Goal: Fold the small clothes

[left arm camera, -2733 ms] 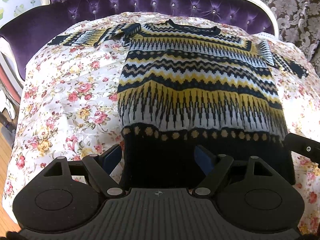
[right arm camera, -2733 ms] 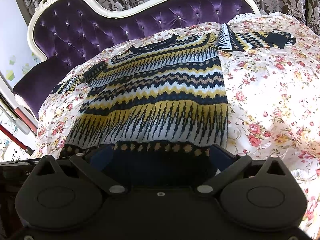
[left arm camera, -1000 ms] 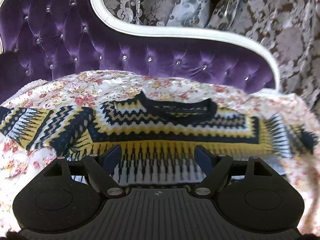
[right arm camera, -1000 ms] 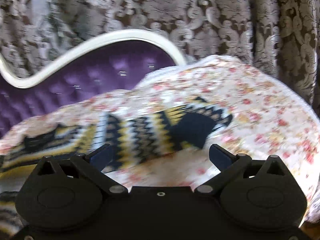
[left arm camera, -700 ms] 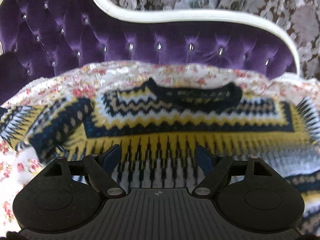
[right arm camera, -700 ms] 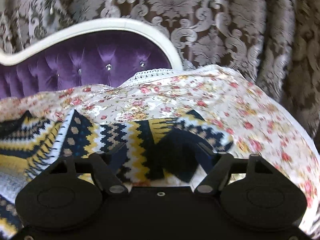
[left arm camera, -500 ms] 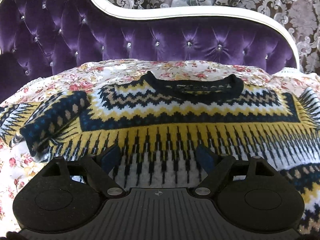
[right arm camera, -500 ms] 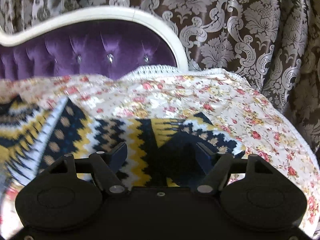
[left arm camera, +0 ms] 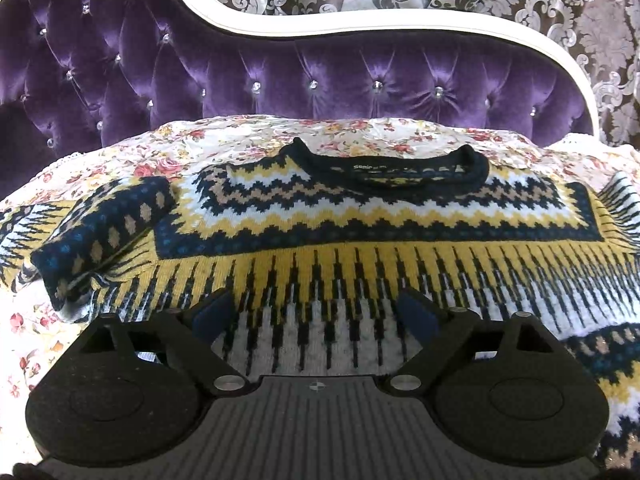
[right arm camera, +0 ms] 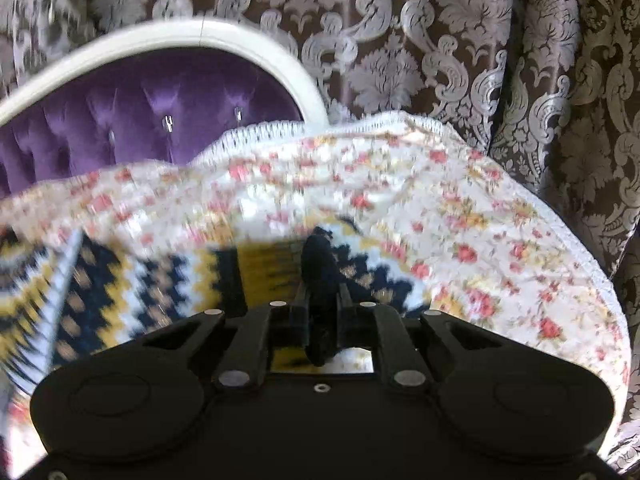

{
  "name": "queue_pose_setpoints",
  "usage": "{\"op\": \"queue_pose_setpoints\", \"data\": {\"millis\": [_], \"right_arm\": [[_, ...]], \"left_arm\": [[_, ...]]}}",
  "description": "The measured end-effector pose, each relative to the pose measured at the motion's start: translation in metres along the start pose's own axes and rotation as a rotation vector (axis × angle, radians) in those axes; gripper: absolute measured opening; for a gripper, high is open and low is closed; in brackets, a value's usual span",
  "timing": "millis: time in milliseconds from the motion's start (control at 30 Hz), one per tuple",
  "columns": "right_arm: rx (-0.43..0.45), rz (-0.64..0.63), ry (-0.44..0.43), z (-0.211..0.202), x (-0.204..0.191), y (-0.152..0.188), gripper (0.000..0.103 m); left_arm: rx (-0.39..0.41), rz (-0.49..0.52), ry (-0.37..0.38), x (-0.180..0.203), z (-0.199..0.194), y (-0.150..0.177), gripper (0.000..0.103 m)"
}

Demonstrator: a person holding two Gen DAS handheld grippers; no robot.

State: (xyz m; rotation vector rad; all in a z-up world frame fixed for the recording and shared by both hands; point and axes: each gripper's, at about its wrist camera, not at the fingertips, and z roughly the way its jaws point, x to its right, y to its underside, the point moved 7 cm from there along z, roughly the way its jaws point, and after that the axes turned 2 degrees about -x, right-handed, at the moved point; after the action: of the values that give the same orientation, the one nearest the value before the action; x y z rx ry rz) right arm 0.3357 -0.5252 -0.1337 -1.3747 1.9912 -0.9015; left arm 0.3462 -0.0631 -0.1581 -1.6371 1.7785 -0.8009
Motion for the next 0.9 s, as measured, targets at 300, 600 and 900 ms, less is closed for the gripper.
{"op": "queue_pose_setpoints", "data": {"millis": [300,600,900], "right_arm": [[-0.034,0.083,-0.334,-0.077,-0.07,-0.059,0.018],[-0.067,0.105,-0.715,-0.122,-0.217,-0.074,0.018],[-0.174,0.131,-0.94,-0.099,-0.373,-0.034,0.018]], "left_arm": [[-0.017,-0.01,0.016,-0.003,0.0,-0.005,0.09],[-0.017,-0.115,0.124,-0.035,-0.041,-0.021,0.089],[0.009,-0.116,0.081,-0.088,-0.076,-0.019,0.089]]}}
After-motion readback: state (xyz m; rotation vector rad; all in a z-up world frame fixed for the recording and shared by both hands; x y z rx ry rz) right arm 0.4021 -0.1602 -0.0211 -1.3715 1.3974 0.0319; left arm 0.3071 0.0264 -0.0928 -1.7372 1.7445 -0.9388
